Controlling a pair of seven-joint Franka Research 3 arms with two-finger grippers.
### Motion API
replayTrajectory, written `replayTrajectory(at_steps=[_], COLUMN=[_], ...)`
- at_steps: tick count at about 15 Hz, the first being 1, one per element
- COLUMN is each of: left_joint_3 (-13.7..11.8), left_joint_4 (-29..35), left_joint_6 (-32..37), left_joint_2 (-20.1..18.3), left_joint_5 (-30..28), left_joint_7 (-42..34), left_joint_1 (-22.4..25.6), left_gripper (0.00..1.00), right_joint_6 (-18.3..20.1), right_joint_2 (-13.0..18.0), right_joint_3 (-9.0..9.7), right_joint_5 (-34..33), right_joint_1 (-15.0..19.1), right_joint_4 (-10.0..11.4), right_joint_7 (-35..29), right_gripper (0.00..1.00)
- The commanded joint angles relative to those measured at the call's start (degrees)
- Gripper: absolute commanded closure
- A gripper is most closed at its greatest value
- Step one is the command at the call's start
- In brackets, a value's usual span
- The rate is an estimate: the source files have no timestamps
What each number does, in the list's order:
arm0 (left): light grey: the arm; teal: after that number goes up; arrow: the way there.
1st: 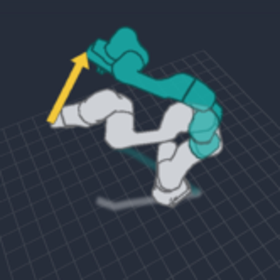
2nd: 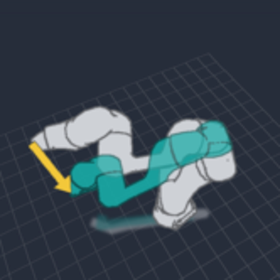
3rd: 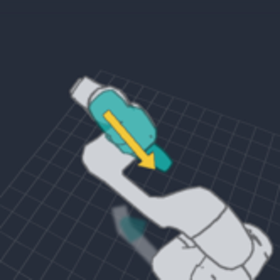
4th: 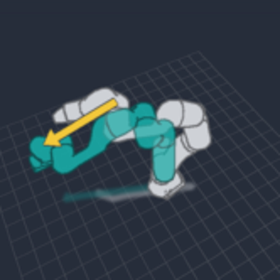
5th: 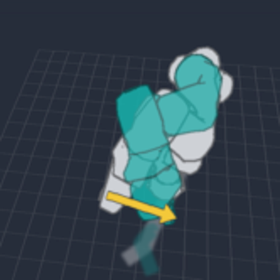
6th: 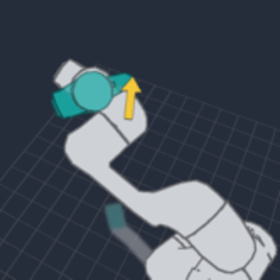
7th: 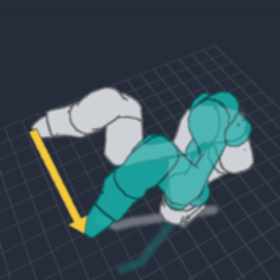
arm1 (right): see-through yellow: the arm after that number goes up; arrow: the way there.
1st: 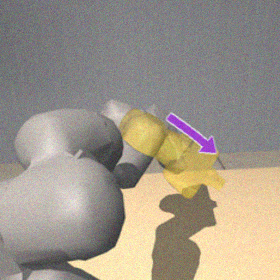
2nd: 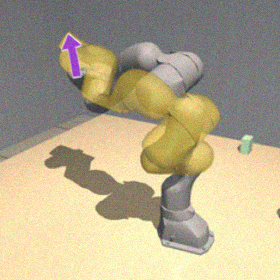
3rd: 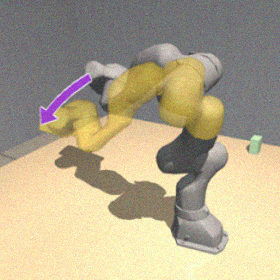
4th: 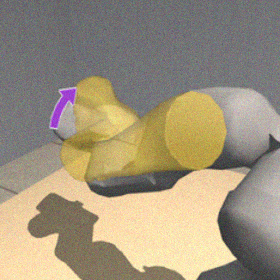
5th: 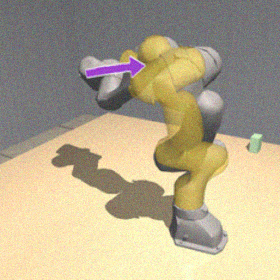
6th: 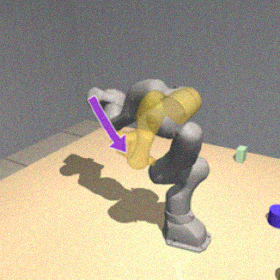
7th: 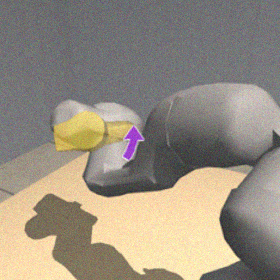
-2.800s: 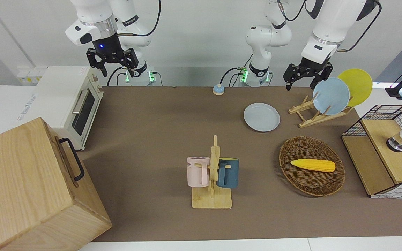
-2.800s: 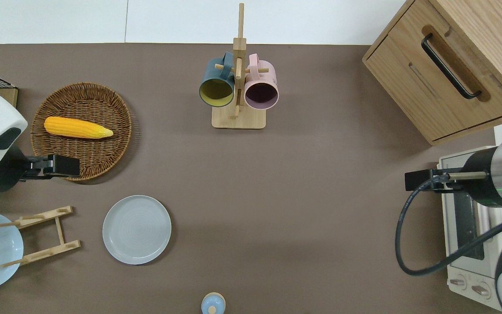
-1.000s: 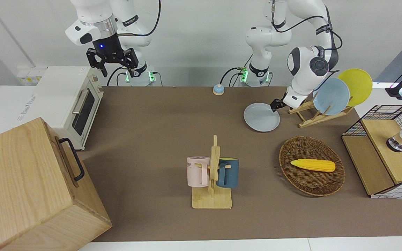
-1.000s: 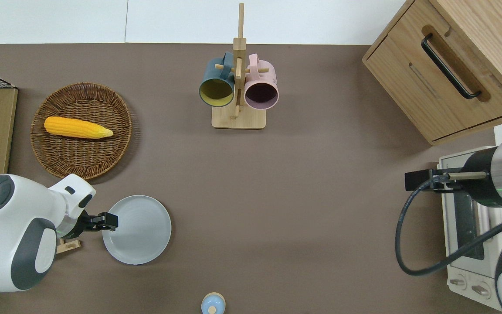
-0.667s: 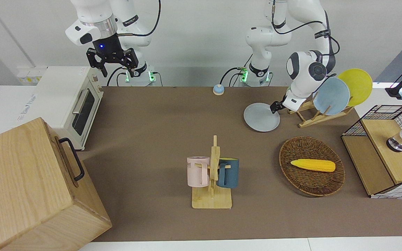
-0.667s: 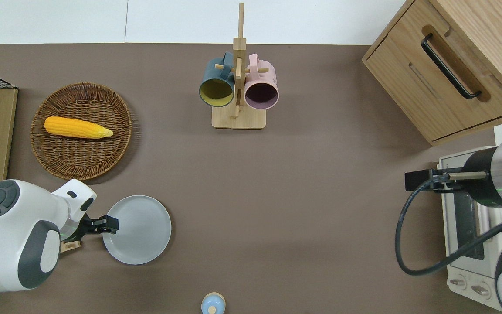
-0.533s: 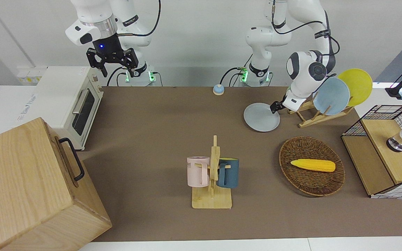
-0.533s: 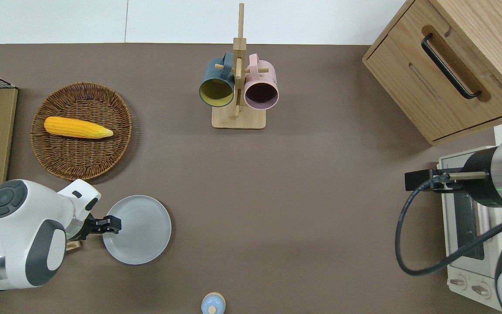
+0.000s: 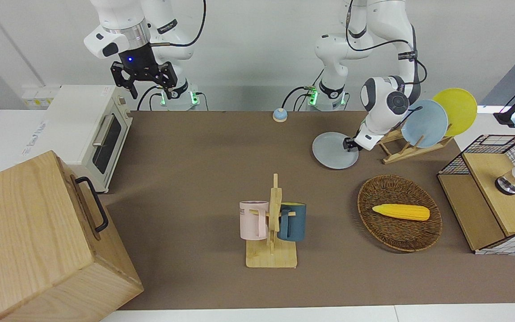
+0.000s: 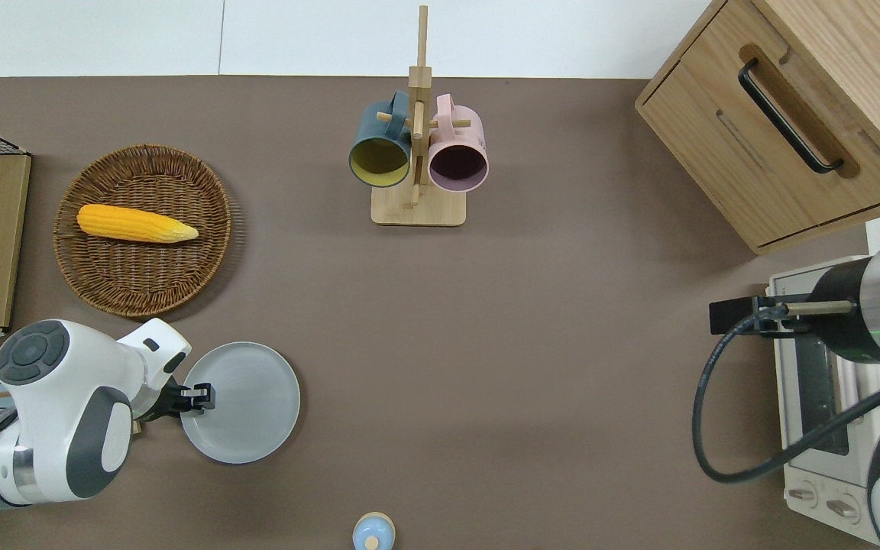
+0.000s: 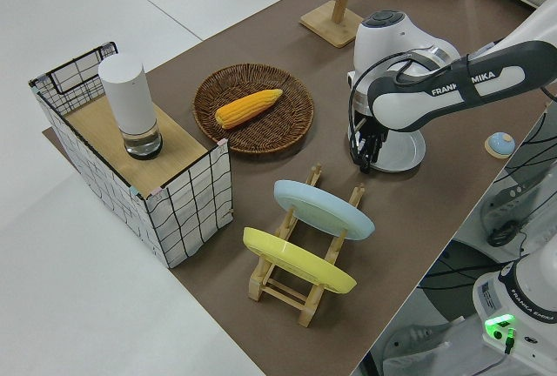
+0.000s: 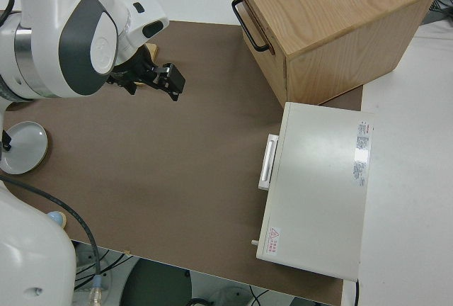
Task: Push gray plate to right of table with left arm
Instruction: 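Lower the left gripper against the gray plate's edge nearest the basket, then push the gray plate across the table away from the basket with the left gripper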
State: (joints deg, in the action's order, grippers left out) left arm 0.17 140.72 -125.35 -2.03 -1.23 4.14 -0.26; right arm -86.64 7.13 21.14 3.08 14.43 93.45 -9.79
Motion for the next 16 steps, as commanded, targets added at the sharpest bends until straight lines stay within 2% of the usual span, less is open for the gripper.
replayTrajectory(at_steps=[1,5,8,10,12,14,16], left_joint_3=[-0.1,0.0,1.4,2.2,5.7,7.0,11.4], left_joint_4=[1.3,1.3,1.3,1.3,1.3,1.1,0.9], left_joint_6=[-2.0,-2.0,-2.0,-2.0,-2.9,-3.7,-5.7], left_joint_2=[0.8,0.9,1.0,1.1,1.4,1.6,1.9], left_joint_5=[-1.4,-6.2,-7.8,-10.6,-11.6,-13.1,-16.5], left_joint_7=[-1.2,-0.9,0.7,2.2,6.2,8.9,13.4], left_joint_1=[0.3,0.0,-0.3,-2.7,-3.3,-5.6,-6.5], left_gripper=[1.00,1.00,1.00,1.00,1.00,1.00,1.00], right_joint_6=[0.0,0.0,0.0,0.0,0.0,0.0,0.0], right_joint_2=[1.6,1.6,1.6,1.6,1.6,1.6,1.6], right_joint_3=[0.83,0.83,0.83,0.83,0.83,0.83,0.83], right_joint_5=[1.2,1.2,1.2,1.2,1.2,1.2,1.2], right_joint_1=[1.4,1.4,1.4,1.4,1.4,1.5,1.5], right_joint_4=[1.6,1.6,1.6,1.6,1.6,1.6,1.6], right_joint_7=[-0.6,-0.6,-0.6,-0.7,-0.6,-0.6,-0.6], right_gripper=[0.005,0.005,0.005,0.005,0.005,0.005,0.005])
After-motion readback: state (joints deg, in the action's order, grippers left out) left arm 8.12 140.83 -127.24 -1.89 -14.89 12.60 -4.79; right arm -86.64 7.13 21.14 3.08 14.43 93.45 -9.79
